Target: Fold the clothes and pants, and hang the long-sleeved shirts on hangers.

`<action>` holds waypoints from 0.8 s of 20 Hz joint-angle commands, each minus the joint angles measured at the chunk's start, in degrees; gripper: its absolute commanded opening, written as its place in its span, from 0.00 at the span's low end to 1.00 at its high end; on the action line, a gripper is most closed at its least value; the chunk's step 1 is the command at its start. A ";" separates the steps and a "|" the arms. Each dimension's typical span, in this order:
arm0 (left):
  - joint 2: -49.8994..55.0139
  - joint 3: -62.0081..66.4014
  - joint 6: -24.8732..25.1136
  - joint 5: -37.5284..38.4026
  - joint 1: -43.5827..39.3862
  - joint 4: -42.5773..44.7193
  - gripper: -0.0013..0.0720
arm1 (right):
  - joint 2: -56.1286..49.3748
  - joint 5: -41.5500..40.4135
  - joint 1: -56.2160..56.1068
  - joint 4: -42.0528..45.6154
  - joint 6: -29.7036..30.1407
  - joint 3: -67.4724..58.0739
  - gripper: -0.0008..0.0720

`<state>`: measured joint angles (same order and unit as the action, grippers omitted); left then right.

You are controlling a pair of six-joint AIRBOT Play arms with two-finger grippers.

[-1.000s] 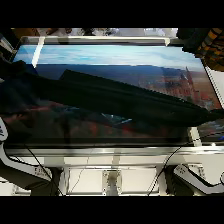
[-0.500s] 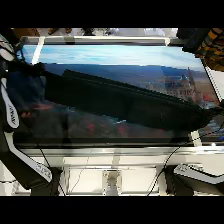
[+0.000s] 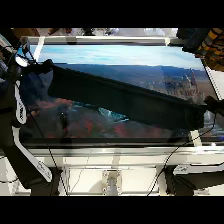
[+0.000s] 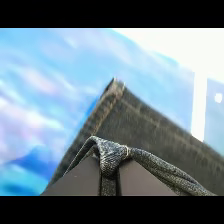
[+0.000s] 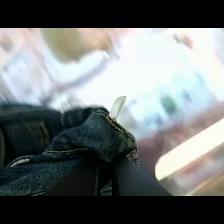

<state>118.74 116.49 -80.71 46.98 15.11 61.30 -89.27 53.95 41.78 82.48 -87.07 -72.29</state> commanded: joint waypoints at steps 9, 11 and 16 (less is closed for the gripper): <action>-0.09 0.20 6.23 -7.89 -0.72 -3.06 0.49 | -1.53 -0.42 -1.46 -0.11 -3.76 -4.24 0.67; -0.17 0.20 6.71 -5.51 -0.39 -2.97 0.49 | -1.16 0.74 -1.46 -0.11 -3.74 -6.56 0.76; 0.70 0.17 11.15 5.01 -0.11 -2.84 0.53 | -0.11 4.83 -1.46 -0.11 -3.32 -12.24 0.76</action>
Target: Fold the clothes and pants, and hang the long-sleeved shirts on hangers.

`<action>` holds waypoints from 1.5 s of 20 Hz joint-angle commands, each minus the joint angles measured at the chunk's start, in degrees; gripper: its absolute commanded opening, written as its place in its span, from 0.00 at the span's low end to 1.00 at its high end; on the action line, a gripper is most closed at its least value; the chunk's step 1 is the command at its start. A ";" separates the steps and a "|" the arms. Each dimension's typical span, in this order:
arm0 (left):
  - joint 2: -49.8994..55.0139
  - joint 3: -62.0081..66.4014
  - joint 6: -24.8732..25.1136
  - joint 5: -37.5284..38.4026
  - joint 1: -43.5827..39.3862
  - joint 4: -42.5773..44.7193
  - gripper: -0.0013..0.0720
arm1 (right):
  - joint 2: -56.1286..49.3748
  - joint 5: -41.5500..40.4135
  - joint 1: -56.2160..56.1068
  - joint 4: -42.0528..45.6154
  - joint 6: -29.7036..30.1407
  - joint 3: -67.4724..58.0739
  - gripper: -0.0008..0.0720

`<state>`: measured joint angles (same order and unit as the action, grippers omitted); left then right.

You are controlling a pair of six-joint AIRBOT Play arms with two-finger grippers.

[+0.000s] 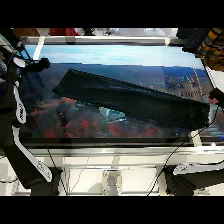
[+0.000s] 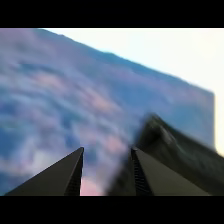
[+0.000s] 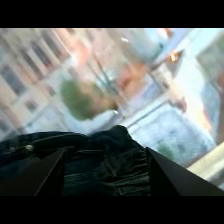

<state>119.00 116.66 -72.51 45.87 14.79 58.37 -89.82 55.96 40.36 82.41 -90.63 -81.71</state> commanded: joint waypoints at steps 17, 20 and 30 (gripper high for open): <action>6.05 -0.02 2.45 29.70 5.20 -7.41 0.70 | 0.44 11.87 -1.33 0.09 1.79 -3.72 0.76; 7.80 -0.04 2.45 30.95 5.11 -7.45 0.70 | 0.44 12.00 -1.60 0.13 1.77 -3.72 0.76; 9.99 0.00 5.38 30.86 1.42 -7.45 0.34 | 0.44 12.94 -1.60 -0.17 1.75 -3.67 0.75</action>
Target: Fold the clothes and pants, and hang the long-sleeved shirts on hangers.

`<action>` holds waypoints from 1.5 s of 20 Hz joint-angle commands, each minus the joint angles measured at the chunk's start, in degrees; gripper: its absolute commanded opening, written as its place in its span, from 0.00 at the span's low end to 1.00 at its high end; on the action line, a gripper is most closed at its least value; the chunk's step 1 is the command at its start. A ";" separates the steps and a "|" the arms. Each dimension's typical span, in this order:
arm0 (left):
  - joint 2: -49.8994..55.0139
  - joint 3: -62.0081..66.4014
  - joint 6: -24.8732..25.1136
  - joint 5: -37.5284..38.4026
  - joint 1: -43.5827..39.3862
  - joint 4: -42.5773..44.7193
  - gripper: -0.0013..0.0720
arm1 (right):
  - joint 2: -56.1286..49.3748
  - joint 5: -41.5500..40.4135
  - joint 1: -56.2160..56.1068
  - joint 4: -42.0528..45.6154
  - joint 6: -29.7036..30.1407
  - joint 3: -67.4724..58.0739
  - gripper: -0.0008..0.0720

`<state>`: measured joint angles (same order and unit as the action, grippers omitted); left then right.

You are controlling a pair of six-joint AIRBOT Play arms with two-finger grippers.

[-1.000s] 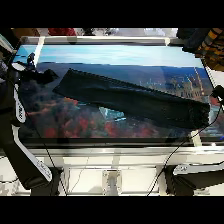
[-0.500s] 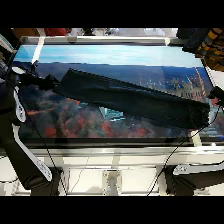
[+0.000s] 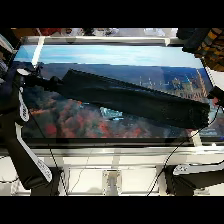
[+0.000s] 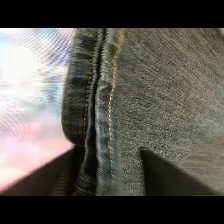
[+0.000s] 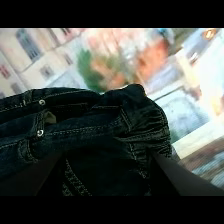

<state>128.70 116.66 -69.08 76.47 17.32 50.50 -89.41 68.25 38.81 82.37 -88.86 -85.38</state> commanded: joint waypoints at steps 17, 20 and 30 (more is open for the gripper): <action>-26.58 -3.13 -7.98 25.16 8.33 32.54 0.06 | 0.02 10.93 -6.38 -0.04 5.16 0.02 0.75; -35.12 -3.13 -8.59 25.14 7.67 32.87 0.06 | 0.02 13.49 -8.96 -0.02 6.08 0.02 0.75; -47.01 -4.79 -10.01 25.81 -17.29 26.16 0.06 | 1.31 16.28 -12.04 -0.15 9.07 0.02 0.75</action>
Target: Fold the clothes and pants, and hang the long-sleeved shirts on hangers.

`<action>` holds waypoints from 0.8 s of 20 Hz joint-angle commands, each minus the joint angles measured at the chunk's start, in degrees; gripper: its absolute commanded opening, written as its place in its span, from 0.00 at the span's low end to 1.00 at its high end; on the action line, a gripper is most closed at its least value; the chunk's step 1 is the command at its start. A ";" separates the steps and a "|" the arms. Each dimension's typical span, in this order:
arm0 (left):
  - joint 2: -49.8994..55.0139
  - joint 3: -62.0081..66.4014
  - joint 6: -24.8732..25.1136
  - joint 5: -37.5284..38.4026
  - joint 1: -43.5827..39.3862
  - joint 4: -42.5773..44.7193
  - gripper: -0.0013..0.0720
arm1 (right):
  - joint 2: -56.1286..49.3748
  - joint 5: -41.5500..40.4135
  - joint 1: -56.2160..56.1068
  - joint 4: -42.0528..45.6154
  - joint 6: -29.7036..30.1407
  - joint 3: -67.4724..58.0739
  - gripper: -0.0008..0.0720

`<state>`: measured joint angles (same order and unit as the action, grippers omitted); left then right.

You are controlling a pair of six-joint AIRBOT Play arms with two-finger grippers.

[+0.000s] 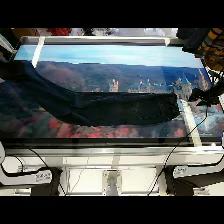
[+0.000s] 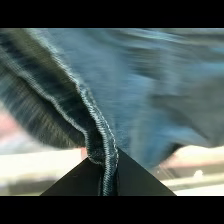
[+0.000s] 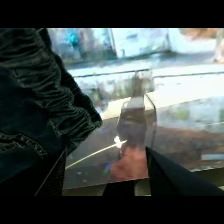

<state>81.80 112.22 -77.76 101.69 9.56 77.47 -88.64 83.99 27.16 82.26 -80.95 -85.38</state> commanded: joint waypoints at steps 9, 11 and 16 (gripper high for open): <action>20.52 -0.31 -8.55 -10.69 -41.18 4.39 0.06 | 2.34 2.10 -0.39 -0.24 2.58 0.09 0.75; 24.85 -0.31 -9.29 -12.26 -45.35 4.35 0.06 | 2.62 2.08 -0.39 -0.52 2.60 0.09 0.75; 29.51 -0.28 -9.27 -14.10 -52.06 2.84 0.07 | 2.80 2.40 -0.39 -1.77 2.62 0.17 0.75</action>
<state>108.66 111.85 -86.61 89.36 -38.63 80.97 -86.00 85.97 26.81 81.08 -78.43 -85.21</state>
